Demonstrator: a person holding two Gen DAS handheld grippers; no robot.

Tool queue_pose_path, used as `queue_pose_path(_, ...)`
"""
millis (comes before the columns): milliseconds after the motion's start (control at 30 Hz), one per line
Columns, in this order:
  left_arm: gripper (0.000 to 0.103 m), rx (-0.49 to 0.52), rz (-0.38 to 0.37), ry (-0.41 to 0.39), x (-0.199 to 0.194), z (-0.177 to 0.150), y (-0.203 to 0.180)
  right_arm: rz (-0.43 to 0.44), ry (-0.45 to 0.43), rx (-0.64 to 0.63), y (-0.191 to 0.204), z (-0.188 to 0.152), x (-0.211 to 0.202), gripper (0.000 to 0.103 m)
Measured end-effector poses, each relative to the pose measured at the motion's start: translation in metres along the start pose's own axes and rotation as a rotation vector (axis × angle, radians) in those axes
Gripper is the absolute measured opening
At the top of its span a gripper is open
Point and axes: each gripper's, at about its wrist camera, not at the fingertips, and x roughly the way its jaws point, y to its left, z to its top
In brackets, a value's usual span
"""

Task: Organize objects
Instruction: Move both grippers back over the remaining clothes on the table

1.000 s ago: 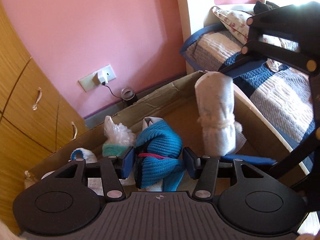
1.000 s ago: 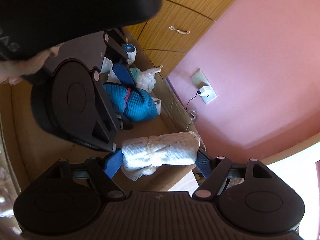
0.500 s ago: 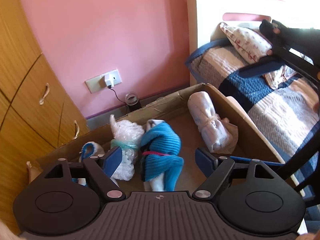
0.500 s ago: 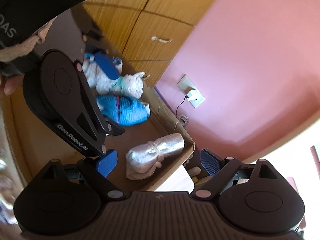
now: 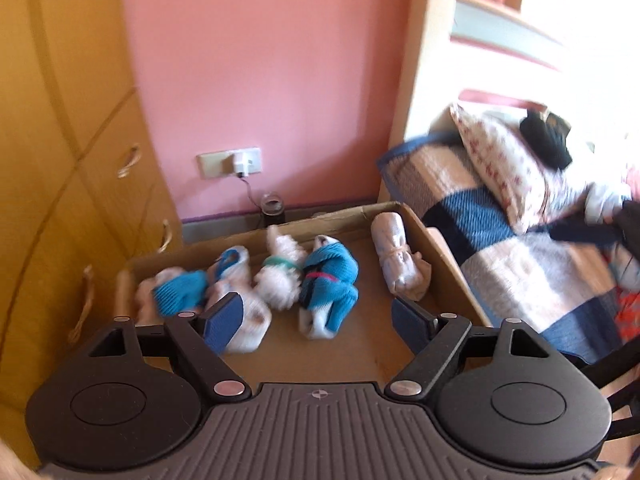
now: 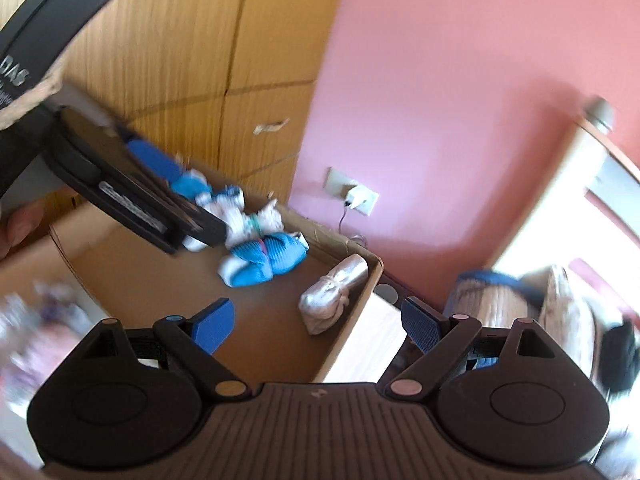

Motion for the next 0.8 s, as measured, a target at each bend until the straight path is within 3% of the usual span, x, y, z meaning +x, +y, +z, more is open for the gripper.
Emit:
queue_pose_path(200,0.094,-0.119,0.040,-0.053,-0.085,-0.060,0.024,-0.002,-0.057,0.190,0.034,-0.043,-0.067,0.096)
queue_pose_path(333,0.099,-0.160,0.114,-0.064,-0.124,-0.123,0.034,0.010,-0.036,0.277,0.065,-0.072,-0.079,0.097)
queue_pose_path(467,0.100,-0.164,0.180,-0.021,-0.140,-0.181,0.036,0.039,0.018,0.329,0.092,-0.093,-0.072,0.097)
queue_pose_path(633,0.100,-0.182,0.152,0.033,-0.146,-0.226,0.034,0.047,0.057,0.489,0.111,-0.123,-0.081,0.096)
queue_pose_path(700,0.099,-0.168,0.150,0.057,-0.141,-0.234,0.032,0.063,0.084,0.457,0.120,-0.122,-0.080,0.091)
queue_pose_path(800,0.098,-0.183,0.151,0.067,-0.143,-0.242,0.038,0.100,0.048,0.369,0.136,-0.113,-0.084,0.091)
